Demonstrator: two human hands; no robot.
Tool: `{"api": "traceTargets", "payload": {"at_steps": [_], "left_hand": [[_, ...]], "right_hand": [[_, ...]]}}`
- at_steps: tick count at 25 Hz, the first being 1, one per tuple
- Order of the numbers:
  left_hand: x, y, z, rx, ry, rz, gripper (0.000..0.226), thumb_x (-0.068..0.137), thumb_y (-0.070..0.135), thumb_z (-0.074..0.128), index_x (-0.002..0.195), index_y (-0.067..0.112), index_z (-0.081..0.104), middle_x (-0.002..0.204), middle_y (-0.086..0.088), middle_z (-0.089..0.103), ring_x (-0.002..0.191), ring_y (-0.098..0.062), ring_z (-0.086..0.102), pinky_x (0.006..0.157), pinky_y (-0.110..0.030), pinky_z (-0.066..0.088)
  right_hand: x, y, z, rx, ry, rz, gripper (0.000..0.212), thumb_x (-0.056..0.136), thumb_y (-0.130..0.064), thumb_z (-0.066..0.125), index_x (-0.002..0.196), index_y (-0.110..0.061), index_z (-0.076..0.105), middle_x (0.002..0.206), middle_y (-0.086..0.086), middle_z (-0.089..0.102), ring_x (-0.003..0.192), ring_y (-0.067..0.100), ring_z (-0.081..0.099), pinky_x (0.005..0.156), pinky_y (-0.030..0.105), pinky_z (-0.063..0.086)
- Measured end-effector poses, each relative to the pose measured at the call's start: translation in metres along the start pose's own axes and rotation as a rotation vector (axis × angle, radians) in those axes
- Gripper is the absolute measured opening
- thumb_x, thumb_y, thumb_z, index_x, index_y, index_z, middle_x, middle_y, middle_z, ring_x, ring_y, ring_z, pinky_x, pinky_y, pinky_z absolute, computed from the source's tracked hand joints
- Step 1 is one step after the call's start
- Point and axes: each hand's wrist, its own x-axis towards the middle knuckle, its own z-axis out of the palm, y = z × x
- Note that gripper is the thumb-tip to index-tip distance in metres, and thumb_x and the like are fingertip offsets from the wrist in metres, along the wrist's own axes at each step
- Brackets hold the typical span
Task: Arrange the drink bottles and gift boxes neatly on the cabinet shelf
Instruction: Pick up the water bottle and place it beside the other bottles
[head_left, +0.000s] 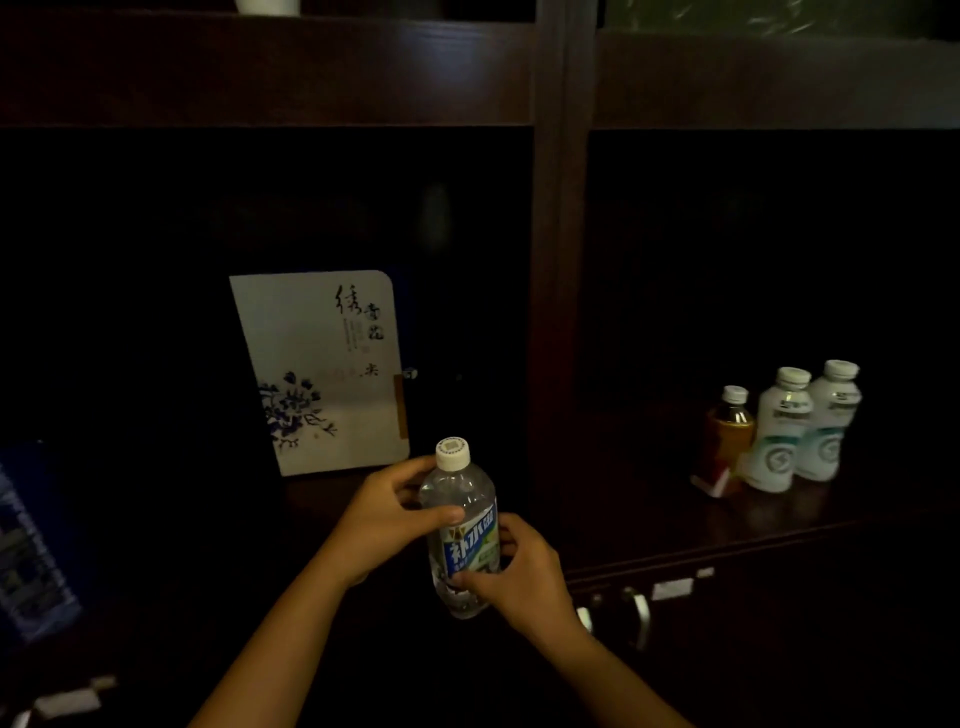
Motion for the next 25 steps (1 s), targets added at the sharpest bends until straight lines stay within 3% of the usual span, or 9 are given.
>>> {"api": "traceTargets", "payload": {"at_steps": [5,8,12,15,21,25], "left_hand": [[-0.04,0.033,0.099,0.015,-0.005,-0.011,0.056,0.062,0.017,0.081,0.104,0.046,0.058,0.098,0.026,0.069,0.097,0.004,0.063,0.067,-0.01,0.051],[-0.045,0.046,0.149,-0.011,0.0,-0.034,0.054,0.063,0.015,0.08,0.103,0.044,0.058,0.103,0.014,0.069,0.098,-0.005,0.064,0.071,-0.016,0.053],[-0.029,0.057,0.198,0.017,-0.065,-0.033,0.051,0.064,0.019,0.08,0.101,0.044,0.056,0.108,0.009,0.066,0.1,-0.007,0.064,0.077,-0.02,0.052],[-0.001,0.057,0.226,0.014,-0.087,-0.03,0.052,0.066,0.017,0.079,0.104,0.043,0.055,0.107,0.012,0.065,0.1,-0.005,0.063,0.077,-0.018,0.051],[0.09,0.042,0.258,0.008,-0.116,-0.025,0.053,0.07,0.013,0.076,0.109,0.041,0.052,0.105,0.021,0.058,0.093,0.003,0.059,0.063,-0.008,0.05],[0.162,0.027,0.27,0.022,-0.141,-0.033,0.054,0.069,0.012,0.077,0.11,0.038,0.052,0.104,0.024,0.055,0.09,0.004,0.057,0.06,-0.008,0.05]], "right_hand": [[-0.063,0.023,-0.095,-0.02,-0.019,-0.003,0.061,0.055,-0.025,0.084,0.108,-0.027,0.053,0.107,-0.006,0.062,0.093,0.002,0.059,0.072,0.014,0.05],[-0.085,0.034,-0.141,-0.029,0.008,0.035,0.062,0.054,-0.024,0.084,0.107,-0.027,0.054,0.108,-0.004,0.063,0.094,0.006,0.06,0.079,0.024,0.054],[-0.093,0.05,-0.185,-0.027,0.089,0.071,0.06,0.053,-0.024,0.084,0.106,-0.027,0.055,0.105,-0.005,0.064,0.092,0.005,0.061,0.078,0.024,0.054],[-0.076,0.063,-0.21,-0.03,0.15,0.093,0.062,0.054,-0.024,0.084,0.109,-0.024,0.056,0.104,-0.007,0.064,0.092,0.005,0.06,0.078,0.023,0.053],[0.0,0.096,-0.238,-0.019,0.22,0.123,0.062,0.052,-0.024,0.084,0.108,-0.023,0.056,0.105,-0.002,0.063,0.095,0.012,0.062,0.082,0.036,0.056],[0.063,0.116,-0.25,0.005,0.248,0.153,0.064,0.053,-0.025,0.084,0.11,-0.021,0.054,0.106,-0.001,0.063,0.094,0.012,0.061,0.082,0.035,0.056]]}}
